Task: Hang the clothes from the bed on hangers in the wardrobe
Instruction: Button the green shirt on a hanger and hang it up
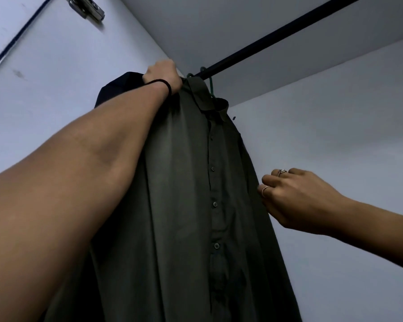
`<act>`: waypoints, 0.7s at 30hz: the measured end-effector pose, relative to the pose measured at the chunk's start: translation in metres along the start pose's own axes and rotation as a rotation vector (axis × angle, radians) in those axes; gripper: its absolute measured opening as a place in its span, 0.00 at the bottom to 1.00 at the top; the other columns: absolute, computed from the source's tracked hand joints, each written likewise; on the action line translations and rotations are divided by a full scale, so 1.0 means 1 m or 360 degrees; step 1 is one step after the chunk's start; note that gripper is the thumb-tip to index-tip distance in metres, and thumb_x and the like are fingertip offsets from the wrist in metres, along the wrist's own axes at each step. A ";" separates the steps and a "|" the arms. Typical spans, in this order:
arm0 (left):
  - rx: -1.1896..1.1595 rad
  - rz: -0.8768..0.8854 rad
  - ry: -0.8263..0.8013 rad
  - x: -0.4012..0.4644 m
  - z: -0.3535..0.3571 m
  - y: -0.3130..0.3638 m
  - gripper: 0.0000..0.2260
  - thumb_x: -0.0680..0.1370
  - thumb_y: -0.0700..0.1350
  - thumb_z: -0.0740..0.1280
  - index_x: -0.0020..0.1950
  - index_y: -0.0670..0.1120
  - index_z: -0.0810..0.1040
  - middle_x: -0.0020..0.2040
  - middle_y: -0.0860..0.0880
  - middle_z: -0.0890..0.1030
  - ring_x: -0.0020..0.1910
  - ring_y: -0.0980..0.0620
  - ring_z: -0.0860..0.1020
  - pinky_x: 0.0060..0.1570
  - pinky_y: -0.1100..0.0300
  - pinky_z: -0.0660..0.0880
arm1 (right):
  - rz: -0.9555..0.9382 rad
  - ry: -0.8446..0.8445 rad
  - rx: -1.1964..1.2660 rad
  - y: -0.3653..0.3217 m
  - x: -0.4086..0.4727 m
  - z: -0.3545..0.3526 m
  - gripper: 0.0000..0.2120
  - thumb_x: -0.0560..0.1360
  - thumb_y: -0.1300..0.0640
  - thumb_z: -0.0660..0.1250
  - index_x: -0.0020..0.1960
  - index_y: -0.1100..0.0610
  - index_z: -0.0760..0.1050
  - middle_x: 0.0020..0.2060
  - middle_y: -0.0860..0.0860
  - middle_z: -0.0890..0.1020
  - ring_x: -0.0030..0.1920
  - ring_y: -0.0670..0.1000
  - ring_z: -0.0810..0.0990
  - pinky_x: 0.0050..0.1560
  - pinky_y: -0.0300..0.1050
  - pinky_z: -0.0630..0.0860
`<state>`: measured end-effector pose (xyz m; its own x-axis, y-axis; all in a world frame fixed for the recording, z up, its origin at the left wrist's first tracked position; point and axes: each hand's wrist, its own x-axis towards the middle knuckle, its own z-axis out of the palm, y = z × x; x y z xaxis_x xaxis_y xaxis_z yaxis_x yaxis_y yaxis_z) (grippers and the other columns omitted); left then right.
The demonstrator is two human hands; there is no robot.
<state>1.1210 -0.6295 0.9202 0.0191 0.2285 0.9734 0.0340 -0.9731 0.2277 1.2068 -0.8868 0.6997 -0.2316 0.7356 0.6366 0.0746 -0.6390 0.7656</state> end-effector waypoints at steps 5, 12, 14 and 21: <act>-0.0007 0.0090 0.0084 0.008 -0.005 -0.001 0.17 0.79 0.47 0.63 0.65 0.41 0.73 0.65 0.39 0.73 0.65 0.37 0.72 0.59 0.48 0.71 | -0.0003 -0.0016 0.0003 -0.007 0.011 0.009 0.06 0.66 0.56 0.74 0.38 0.56 0.79 0.30 0.50 0.77 0.30 0.52 0.78 0.28 0.42 0.72; 0.0002 0.0155 0.0157 0.014 -0.014 -0.022 0.19 0.78 0.50 0.64 0.63 0.39 0.75 0.63 0.37 0.74 0.62 0.34 0.72 0.59 0.45 0.71 | 0.0028 0.0009 0.0027 -0.027 0.024 0.006 0.06 0.70 0.55 0.70 0.37 0.57 0.78 0.31 0.52 0.77 0.33 0.55 0.79 0.30 0.46 0.73; -0.0012 0.0167 0.0145 0.012 -0.018 -0.026 0.19 0.78 0.52 0.64 0.62 0.39 0.75 0.63 0.37 0.74 0.62 0.34 0.72 0.59 0.44 0.71 | 0.0066 0.0027 -0.0008 -0.028 0.024 0.003 0.10 0.72 0.54 0.62 0.37 0.58 0.77 0.31 0.53 0.77 0.33 0.56 0.79 0.30 0.46 0.73; -0.0035 0.0195 0.0172 -0.005 -0.026 -0.038 0.21 0.74 0.54 0.71 0.58 0.38 0.78 0.58 0.37 0.76 0.58 0.35 0.75 0.54 0.46 0.73 | 0.0205 -0.0044 -0.0095 -0.029 0.020 -0.010 0.11 0.72 0.55 0.60 0.35 0.58 0.76 0.30 0.53 0.77 0.33 0.58 0.79 0.31 0.45 0.71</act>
<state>1.0937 -0.5946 0.9071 -0.0860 0.1046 0.9908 0.0161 -0.9942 0.1064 1.1903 -0.8560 0.6891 -0.1969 0.6521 0.7321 0.0440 -0.7401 0.6711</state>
